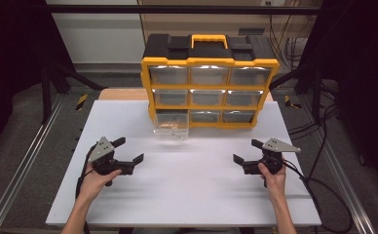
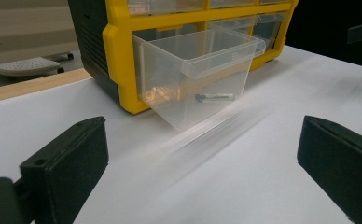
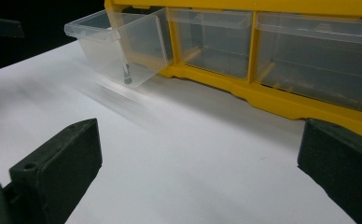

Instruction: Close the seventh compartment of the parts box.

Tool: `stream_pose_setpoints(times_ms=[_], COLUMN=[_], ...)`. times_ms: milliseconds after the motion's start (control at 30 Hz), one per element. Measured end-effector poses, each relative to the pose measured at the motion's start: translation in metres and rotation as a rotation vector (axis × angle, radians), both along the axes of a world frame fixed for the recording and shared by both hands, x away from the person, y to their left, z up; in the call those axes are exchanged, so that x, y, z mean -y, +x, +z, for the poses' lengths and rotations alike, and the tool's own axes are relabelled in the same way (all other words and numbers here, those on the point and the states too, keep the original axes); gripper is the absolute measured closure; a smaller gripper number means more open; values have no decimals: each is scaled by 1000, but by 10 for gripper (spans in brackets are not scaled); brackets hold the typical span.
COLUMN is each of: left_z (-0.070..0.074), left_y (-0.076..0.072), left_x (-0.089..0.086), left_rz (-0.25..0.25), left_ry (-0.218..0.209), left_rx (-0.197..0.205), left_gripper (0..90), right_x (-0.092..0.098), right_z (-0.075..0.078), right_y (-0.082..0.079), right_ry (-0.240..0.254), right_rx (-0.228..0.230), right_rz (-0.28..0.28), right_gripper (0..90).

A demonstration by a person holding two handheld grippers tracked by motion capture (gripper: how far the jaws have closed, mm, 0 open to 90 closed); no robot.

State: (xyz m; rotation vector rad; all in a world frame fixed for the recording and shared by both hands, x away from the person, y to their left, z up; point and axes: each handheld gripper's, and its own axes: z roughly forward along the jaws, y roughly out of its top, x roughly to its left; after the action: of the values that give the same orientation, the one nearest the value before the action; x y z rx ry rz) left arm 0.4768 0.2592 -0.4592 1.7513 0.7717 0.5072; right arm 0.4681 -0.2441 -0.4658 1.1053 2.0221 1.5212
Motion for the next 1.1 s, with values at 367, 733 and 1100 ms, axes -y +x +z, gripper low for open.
stream_pose_setpoints(times_ms=[367,733,1100], left_z=[4,9,11], left_y=[0,-1,0], left_x=[6,17,29], left_rz=[5,10,19], left_ry=[-5,-1,5], left_rx=[-10,-9,-16], left_gripper=[41,86,212], right_x=[3,9,10], right_z=[-2,-4,-4], right_y=[-2,-6,-7], right_ry=[0,1,1], right_rx=[-3,1,9], right_rz=[6,-4,1], right_gripper=[5,5,5])
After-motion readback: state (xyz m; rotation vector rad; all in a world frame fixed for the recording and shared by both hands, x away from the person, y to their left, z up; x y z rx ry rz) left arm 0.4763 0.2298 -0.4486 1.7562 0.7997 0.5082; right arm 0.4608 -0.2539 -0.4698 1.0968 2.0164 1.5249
